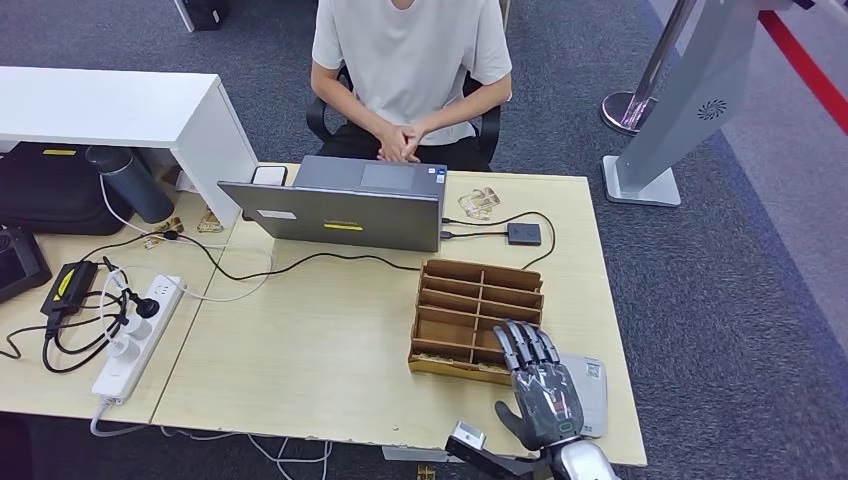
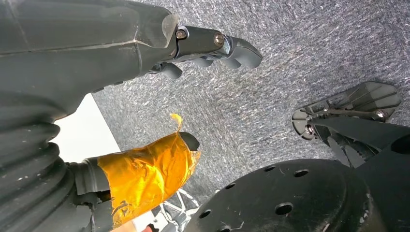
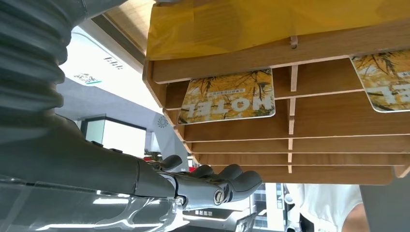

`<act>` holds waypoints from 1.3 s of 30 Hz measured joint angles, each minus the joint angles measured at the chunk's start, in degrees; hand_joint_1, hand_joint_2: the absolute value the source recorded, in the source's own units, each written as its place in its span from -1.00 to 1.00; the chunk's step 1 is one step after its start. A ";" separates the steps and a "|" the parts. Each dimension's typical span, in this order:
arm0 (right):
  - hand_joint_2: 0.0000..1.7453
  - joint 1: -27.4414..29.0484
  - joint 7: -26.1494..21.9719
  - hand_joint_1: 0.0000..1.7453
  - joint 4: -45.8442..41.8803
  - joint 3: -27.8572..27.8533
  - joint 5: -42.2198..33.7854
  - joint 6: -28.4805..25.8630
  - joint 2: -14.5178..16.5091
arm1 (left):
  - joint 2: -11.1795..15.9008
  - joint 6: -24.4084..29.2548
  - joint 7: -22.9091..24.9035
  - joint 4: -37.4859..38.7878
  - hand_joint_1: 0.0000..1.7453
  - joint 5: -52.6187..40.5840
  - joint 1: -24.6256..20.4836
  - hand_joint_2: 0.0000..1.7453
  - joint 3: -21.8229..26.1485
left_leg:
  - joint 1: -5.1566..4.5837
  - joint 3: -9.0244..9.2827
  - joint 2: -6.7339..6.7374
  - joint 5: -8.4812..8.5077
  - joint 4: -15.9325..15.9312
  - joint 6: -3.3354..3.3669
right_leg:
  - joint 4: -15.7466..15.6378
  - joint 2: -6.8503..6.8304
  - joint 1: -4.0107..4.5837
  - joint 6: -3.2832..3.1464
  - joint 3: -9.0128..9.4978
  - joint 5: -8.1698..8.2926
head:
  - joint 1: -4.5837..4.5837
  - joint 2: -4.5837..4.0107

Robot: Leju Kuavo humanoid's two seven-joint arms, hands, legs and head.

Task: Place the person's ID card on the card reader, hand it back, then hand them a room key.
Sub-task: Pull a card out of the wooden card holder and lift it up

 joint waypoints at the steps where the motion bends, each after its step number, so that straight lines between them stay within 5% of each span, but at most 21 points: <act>1: 1.00 0.00 0.00 -1.00 0.11 -0.07 0.02 0.00 0.07 | 0.01 0.00 0.00 0.00 -1.00 -0.01 -0.01 1.00 0.00 | 0.00 0.00 0.00 0.00 0.00 0.00 | 0.00 0.00 0.00 0.00 0.00 0.00 | 0.00 0.00; 39: 1.00 -0.33 -0.24 -1.00 0.43 -0.17 0.07 0.00 1.16 | 0.01 -0.08 0.00 0.00 -1.00 -0.26 -0.15 1.00 0.00 | 0.00 0.00 0.00 0.00 0.00 0.00 | 0.00 0.00 0.00 0.00 0.00 0.00 | 0.00 0.00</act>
